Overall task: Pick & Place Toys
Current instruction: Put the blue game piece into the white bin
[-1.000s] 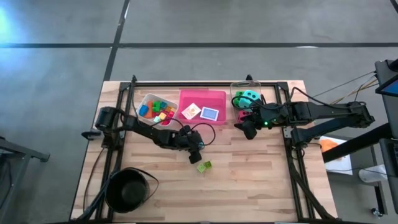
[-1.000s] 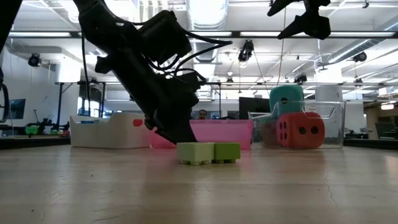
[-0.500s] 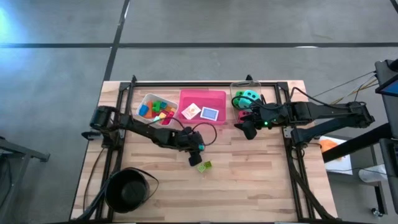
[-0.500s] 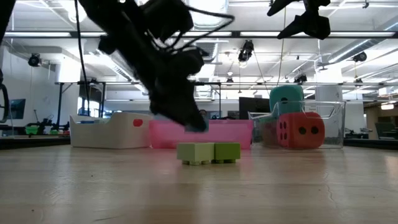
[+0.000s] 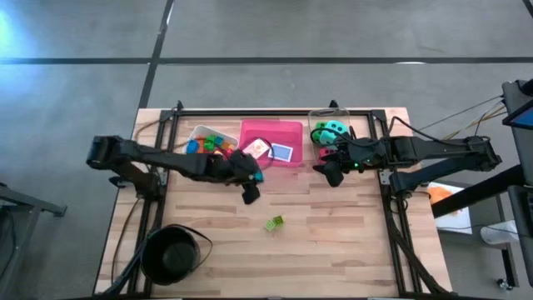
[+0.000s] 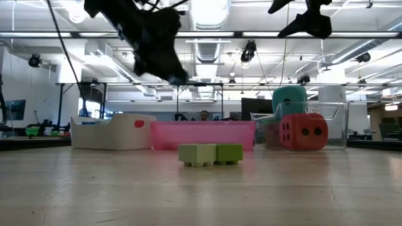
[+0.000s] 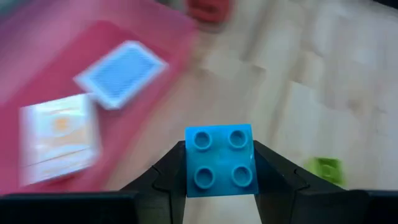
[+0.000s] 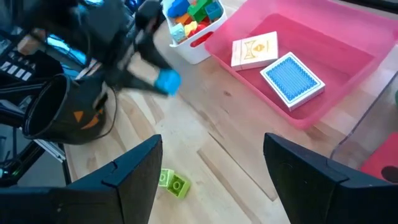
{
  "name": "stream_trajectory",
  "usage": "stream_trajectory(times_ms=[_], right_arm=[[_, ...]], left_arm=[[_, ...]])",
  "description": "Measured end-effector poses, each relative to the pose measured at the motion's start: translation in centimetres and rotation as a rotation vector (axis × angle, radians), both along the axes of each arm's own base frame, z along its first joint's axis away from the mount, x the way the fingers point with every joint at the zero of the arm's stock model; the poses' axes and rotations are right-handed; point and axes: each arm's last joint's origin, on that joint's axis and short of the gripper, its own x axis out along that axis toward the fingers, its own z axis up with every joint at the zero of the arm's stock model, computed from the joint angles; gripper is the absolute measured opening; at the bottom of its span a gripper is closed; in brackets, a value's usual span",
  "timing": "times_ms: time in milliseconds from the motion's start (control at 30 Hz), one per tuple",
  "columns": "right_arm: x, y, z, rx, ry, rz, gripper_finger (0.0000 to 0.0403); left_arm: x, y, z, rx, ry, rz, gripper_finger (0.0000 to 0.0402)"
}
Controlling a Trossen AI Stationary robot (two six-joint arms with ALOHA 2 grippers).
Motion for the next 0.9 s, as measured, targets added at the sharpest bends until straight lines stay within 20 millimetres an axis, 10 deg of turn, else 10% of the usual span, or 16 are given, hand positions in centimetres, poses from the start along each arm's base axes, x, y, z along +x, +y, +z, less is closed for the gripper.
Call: stream_trajectory(times_ms=[333, 567, 900], right_arm=[[0.1, 0.0, 0.2, -0.003, -0.022, 0.002, 0.0271], [0.2, 0.0, 0.2, 0.0, -0.026, 0.0, 0.0271], [0.1, 0.0, 0.2, -0.002, -0.025, 0.004, 0.0271]], left_arm=[[-5.8, 6.7, 3.7, -0.049, 0.021, 0.43, 0.0135], [-9.1, 10.4, 1.5, -0.181, 0.186, 0.75, 0.0135], [-11.5, 10.7, -2.7, -0.262, 0.312, 0.845, 0.0135]])
